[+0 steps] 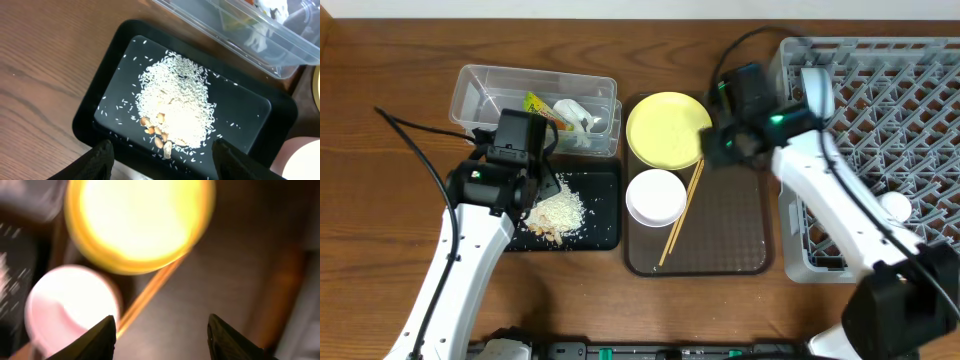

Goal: Sort waste into correct bins and load items into the dishwasher rack
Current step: 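Reach the right gripper to the white bowl and grasp its rim, then carry the white bowl with the right gripper into the rack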

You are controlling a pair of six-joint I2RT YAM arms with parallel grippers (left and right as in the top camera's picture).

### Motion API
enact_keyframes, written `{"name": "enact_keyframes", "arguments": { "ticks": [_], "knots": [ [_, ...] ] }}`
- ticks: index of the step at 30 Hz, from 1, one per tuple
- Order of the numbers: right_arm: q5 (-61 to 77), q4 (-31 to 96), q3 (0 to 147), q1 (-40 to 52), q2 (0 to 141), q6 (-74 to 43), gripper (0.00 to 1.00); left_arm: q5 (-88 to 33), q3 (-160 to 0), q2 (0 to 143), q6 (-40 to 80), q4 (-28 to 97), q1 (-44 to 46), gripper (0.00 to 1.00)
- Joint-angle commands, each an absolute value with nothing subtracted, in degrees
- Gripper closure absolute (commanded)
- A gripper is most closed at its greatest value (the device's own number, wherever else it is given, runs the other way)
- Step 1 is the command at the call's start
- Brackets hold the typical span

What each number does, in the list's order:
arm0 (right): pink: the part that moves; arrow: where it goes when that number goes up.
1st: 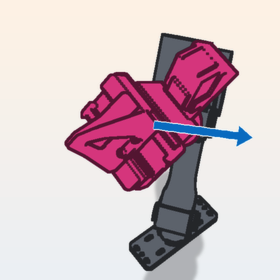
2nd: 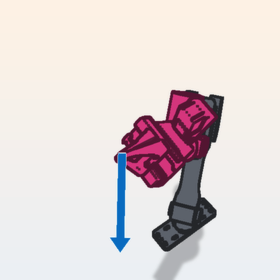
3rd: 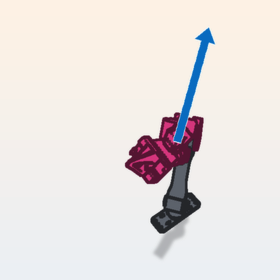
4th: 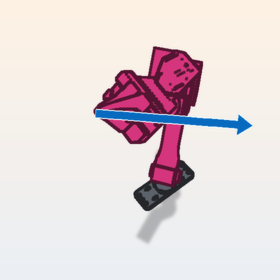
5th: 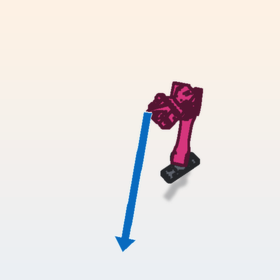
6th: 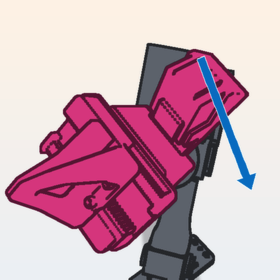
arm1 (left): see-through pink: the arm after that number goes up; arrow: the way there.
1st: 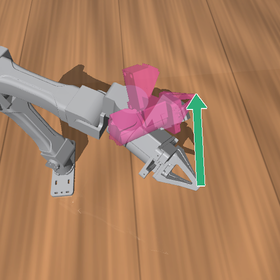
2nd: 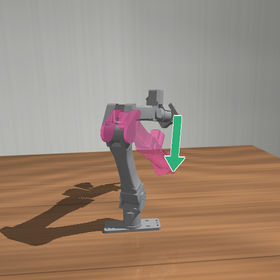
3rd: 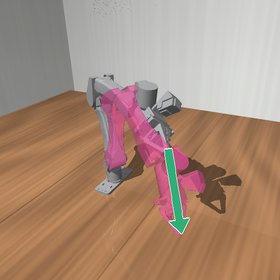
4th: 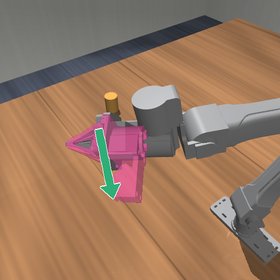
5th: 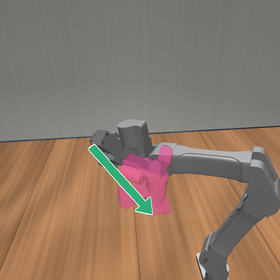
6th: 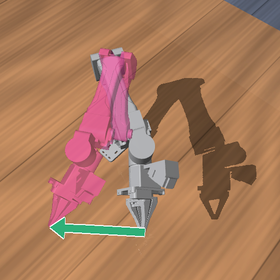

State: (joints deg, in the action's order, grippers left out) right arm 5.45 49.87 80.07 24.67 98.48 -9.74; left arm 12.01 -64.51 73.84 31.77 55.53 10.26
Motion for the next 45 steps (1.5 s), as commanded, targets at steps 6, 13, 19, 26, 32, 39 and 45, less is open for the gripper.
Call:
{"name": "enact_keyframes", "arguments": {
  "ticks": [6,13,19,26,32,39,45],
  "knots": [
    [11.4,49.6,75.2,31.5,105.8,-15.8,0.47,13.6,-64.3,74.1,33.5,56.2,9.9,0.34],
    [11.3,48.1,74.9,33.2,110.7,-15.9,0.78,13.6,-64.3,74.1,33.5,56.4,9.9,0.34],
    [2.8,47.7,77.3,31.2,108.9,-18.6,0.99,13.6,-64.3,74.1,33.5,56.6,9.9,0.34],
    [-14.3,47.5,84.1,23.9,99.4,-18.5,0.99,13.6,-64.3,74.1,33.5,56.5,9.9,0.34],
    [-32.4,38.0,84.7,15.9,92.8,-13.1,0.99,13.6,-64.3,74.1,33.5,56.5,9.9,0.34],
    [-42.3,30.2,84.6,6.1,93.7,-2.6,0.99,13.6,-64.3,74.1,33.5,56.5,9.9,0.34],
    [-47.2,22.2,84.6,-0.8,98.2,4.9,0.99,13.6,-64.3,74.1,33.5,56.5,9.9,0.34]
  ]
}}
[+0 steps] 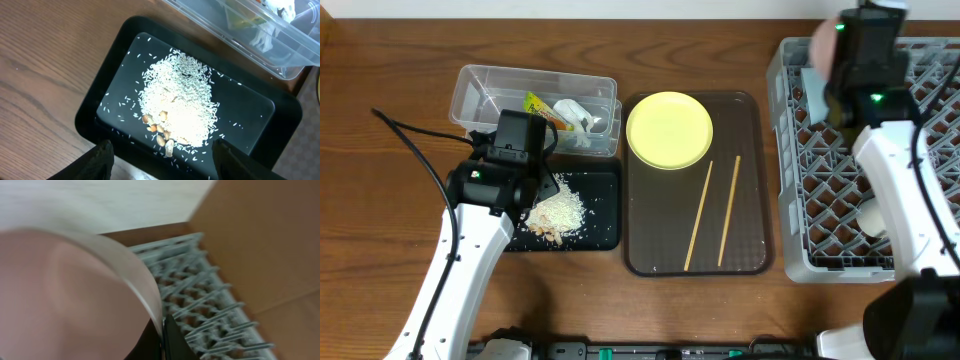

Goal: Sort waste into correct bins and load items into the dishwasher rack
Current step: 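Carry the white bowl with the right gripper into the rack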

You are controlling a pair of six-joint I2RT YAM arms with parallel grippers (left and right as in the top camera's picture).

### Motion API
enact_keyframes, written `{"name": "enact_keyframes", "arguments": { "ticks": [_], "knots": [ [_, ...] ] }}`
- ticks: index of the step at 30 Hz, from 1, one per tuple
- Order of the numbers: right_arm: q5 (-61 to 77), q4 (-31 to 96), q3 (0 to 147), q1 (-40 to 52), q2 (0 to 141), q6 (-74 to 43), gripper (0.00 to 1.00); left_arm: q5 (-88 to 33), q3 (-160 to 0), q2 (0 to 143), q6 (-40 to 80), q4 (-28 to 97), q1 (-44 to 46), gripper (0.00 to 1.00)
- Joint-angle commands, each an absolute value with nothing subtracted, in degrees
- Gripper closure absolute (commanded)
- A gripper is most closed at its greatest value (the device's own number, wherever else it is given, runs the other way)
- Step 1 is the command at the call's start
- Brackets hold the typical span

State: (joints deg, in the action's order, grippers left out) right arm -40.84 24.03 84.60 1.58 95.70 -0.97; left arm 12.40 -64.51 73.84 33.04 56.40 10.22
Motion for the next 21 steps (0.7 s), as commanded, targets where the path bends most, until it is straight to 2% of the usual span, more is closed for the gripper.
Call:
{"name": "enact_keyframes", "arguments": {
  "ticks": [1,5,10,15,21],
  "knots": [
    [-48.9,20.4,84.6,-1.5,99.4,5.9,0.99,13.6,-64.3,74.1,33.5,56.5,9.9,0.34],
    [-58.3,10.7,84.6,-4.3,104.6,11.9,0.99,13.6,-64.3,74.1,33.5,56.5,9.9,0.34],
    [-62.2,3.1,84.6,-5.9,111.3,20.1,0.99,13.6,-64.3,74.1,33.5,56.5,9.9,0.34],
    [-63.9,2.3,84.6,-5.9,115.6,19.9,0.99,13.5,-64.3,74.1,33.5,56.5,9.9,0.34],
    [-60.3,7.7,84.6,-4.4,117.5,12.7,0.99,13.5,-64.3,74.1,33.5,56.4,9.9,0.34]
  ]
}}
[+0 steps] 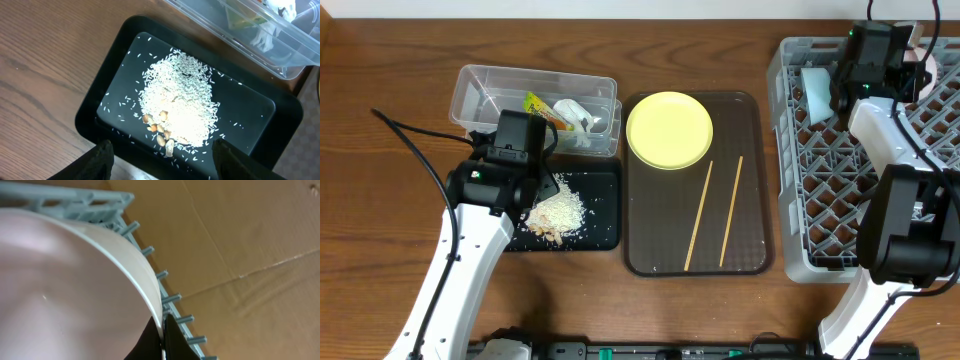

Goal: Sort waste into correct bins and load items into the dishwasher rack
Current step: 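Carry the white bowl with the right gripper into the rack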

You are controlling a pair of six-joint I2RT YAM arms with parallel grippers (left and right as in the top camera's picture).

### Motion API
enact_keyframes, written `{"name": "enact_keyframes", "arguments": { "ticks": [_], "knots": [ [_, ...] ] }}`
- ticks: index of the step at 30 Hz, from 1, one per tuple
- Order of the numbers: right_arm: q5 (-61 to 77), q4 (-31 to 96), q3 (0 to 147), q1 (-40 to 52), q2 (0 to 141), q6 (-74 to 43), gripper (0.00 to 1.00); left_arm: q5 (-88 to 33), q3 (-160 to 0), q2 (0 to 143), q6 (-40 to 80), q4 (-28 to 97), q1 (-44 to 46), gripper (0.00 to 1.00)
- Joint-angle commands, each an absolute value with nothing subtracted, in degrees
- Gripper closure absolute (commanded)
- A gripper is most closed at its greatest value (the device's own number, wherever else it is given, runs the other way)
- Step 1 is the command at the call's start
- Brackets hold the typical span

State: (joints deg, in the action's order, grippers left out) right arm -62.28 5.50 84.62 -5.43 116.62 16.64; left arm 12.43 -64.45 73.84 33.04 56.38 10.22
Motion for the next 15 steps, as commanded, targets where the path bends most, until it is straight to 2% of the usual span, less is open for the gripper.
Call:
{"name": "enact_keyframes", "arguments": {
  "ticks": [1,8,15],
  "knots": [
    [-58.5,9.3,84.6,-4.1,117.5,11.3,0.99,13.5,-64.3,74.1,33.5,56.4,9.9,0.34],
    [-55.0,19.6,84.6,-0.3,117.4,0.8,0.94,13.5,-64.3,74.1,33.5,56.3,9.9,0.34],
    [-53.1,26.3,84.6,2.7,115.4,-3.2,0.89,12.7,-64.3,74.1,33.5,56.3,9.9,0.34]
  ]
}}
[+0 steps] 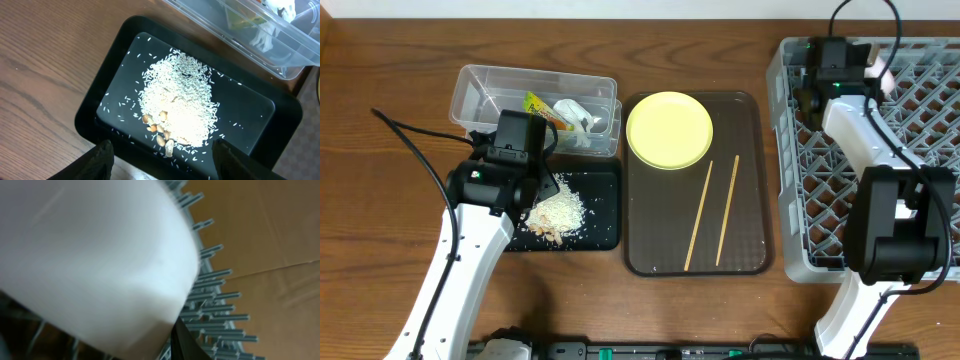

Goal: Sort waste into correct bins and load items into the dishwasher rack
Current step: 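Carry the white bowl with the right gripper into the rack, then grasp the edge of the yellow plate with the right gripper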

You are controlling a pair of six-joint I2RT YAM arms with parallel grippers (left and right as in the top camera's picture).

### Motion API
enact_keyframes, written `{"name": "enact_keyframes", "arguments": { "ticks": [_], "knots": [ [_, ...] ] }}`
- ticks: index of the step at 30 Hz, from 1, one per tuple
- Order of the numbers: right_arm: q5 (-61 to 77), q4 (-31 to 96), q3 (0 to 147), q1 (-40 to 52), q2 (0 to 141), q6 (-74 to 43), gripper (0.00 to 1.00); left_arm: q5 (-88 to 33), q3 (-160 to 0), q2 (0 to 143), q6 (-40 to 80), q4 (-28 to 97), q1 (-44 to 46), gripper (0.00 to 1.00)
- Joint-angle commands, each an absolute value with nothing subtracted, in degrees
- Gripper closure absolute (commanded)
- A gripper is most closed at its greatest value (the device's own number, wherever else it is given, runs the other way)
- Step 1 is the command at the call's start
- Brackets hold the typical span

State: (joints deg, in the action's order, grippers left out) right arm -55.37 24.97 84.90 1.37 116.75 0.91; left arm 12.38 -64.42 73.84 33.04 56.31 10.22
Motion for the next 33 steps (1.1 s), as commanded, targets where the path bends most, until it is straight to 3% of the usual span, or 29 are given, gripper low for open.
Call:
{"name": "enact_keyframes", "arguments": {
  "ticks": [1,5,9,18,33],
  "knots": [
    [-51.5,27.2,84.6,3.0,114.6,-3.2,0.87,12.7,-64.3,74.1,33.5,56.3,9.9,0.34],
    [-41.4,31.4,84.6,3.2,109.2,-3.2,0.69,12.7,-64.3,74.1,33.5,56.3,9.9,0.34],
    [-30.7,35.5,84.6,4.0,102.1,-3.3,0.57,12.7,-64.3,74.1,33.5,56.3,9.9,0.34],
    [3.0,42.6,84.6,10.8,93.3,-9.8,0.5,12.7,-64.3,74.1,33.5,56.3,9.9,0.34],
    [-1.4,40.0,83.1,20.5,113.0,-24.9,0.5,12.7,-64.3,74.1,33.5,56.3,9.9,0.34]
  ]
}}
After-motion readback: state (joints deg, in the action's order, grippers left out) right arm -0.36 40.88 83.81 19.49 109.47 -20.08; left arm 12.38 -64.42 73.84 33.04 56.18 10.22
